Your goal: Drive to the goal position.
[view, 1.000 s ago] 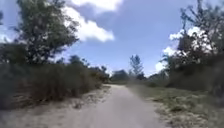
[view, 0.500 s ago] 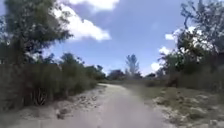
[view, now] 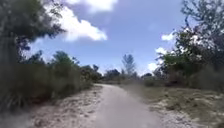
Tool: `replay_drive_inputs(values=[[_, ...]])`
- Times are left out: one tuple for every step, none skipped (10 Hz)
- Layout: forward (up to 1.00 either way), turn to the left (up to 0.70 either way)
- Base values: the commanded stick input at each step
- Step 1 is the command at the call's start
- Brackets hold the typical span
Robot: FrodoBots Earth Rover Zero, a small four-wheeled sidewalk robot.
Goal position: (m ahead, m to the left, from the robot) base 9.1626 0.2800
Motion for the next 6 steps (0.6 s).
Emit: replay_drive_inputs(values=[[1.0, 0.0], [1.0, 0.0], [1.0, 0.0], [1.0, 0.0], [1.0, 0.0], [1.0, 0.0]])
